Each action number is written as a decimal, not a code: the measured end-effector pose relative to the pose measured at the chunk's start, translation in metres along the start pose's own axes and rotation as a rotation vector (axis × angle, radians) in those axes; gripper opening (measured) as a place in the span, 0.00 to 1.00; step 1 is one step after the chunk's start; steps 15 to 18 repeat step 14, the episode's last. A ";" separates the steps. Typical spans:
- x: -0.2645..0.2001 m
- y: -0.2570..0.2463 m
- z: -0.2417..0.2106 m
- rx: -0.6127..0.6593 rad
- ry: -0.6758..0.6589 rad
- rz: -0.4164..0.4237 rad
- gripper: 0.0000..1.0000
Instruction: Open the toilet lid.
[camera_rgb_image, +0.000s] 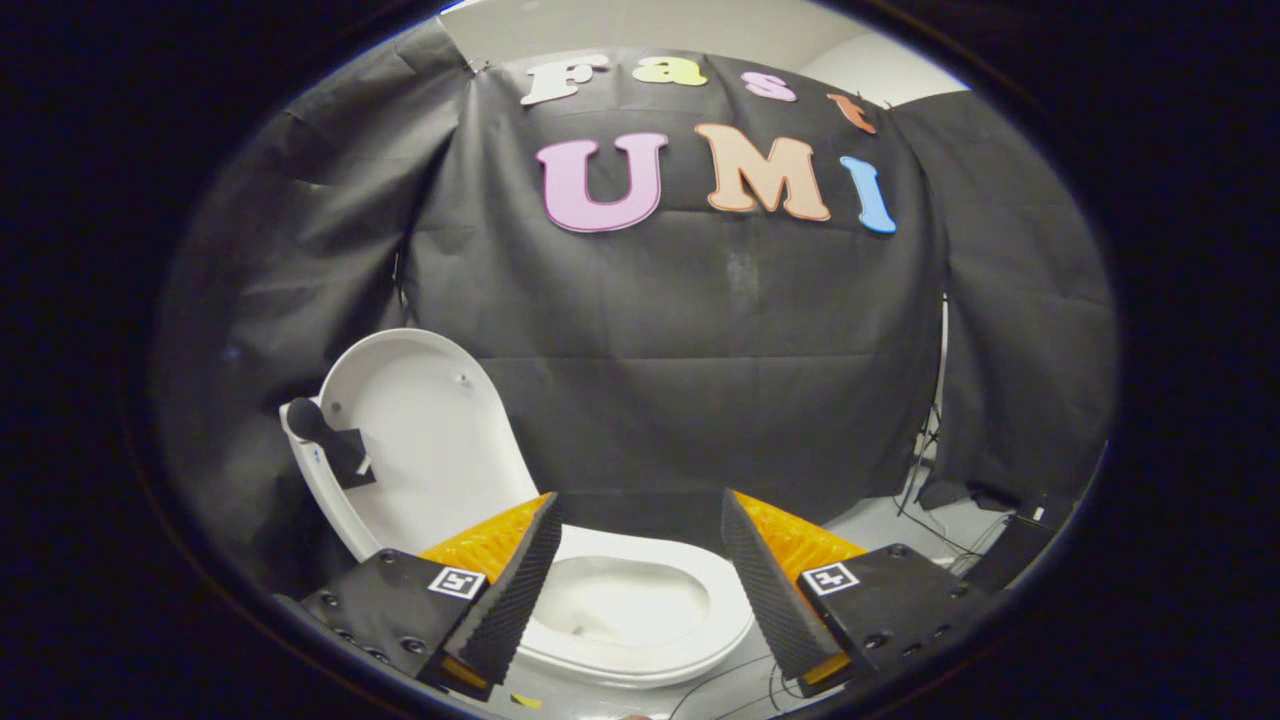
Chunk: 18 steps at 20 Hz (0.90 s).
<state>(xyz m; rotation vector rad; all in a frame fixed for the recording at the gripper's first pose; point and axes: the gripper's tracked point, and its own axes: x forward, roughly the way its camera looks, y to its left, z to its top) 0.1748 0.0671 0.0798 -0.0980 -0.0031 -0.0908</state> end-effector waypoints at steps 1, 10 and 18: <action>-0.001 0.000 0.000 0.008 -0.002 -0.002 0.99; 0.001 0.003 0.003 -0.001 -0.009 -0.003 0.99; -0.001 0.000 0.005 0.010 -0.023 -0.017 0.99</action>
